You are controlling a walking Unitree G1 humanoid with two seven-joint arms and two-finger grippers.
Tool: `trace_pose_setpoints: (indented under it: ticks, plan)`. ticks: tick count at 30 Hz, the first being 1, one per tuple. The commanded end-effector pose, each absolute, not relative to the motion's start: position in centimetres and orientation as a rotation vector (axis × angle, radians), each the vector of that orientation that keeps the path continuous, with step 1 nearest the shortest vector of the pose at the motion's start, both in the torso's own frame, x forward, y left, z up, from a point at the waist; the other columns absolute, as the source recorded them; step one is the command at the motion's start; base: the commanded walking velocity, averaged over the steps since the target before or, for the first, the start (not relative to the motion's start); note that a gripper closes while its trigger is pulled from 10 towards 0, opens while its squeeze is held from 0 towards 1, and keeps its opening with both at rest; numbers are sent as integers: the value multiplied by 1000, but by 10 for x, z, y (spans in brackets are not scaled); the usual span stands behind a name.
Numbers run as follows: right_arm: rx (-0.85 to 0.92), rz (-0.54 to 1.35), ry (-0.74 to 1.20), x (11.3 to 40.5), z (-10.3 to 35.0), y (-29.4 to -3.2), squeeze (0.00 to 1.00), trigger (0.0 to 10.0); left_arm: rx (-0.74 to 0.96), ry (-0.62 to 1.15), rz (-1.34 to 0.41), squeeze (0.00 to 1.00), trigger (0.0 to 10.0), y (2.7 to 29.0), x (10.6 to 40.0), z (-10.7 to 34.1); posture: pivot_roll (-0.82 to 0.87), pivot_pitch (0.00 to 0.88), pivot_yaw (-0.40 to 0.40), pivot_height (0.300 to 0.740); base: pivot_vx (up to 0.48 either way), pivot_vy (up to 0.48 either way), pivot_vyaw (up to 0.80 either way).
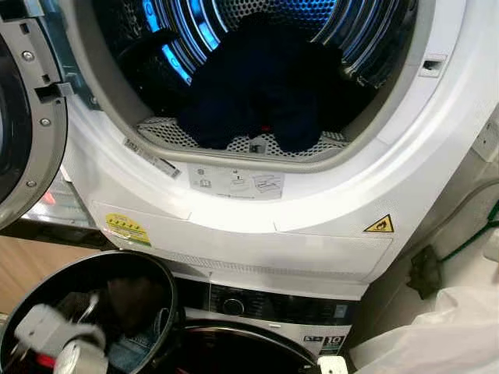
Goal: Clothes washing
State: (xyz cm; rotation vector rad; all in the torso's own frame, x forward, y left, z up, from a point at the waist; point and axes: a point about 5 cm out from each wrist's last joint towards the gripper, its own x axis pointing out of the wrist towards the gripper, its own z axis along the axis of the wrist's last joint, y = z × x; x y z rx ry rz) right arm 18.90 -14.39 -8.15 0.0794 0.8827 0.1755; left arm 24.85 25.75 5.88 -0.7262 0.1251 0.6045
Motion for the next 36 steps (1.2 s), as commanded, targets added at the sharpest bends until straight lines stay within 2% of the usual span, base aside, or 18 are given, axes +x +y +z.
trace_pose_setpoints:
  ticks: [1, 12, 19, 24, 36]
  plan:
    - [70, 177, 889, 187, -83, -145, 0, 10000, -724, 88, 545, 1000, 10000, 258, 255, 67, 92, 0, -4, 740, 0, 0, 0]
    - [61, 185, 892, 187, -83, -146, 0, 10000, -815, 110, 533, 1000, 10000, 262, 266, 62, 85, 0, -7, 740, 0, 0, 0]
    - [61, 185, 892, 187, -83, -146, 0, 10000, -815, 110, 533, 1000, 10000, 262, 266, 62, 85, 0, -7, 740, 0, 0, 0]
    - [51, 198, 894, 187, -83, -146, 0, 10000, -910, 254, 680, 1000, 10000, 267, 265, 35, 86, 0, -15, 740, 0, 0, 0]
    - [54, 198, 889, 189, -82, -145, 0, 10000, -906, 245, 735, 1000, 10000, 277, 269, 37, 82, 0, -12, 740, 0, 0, 0]
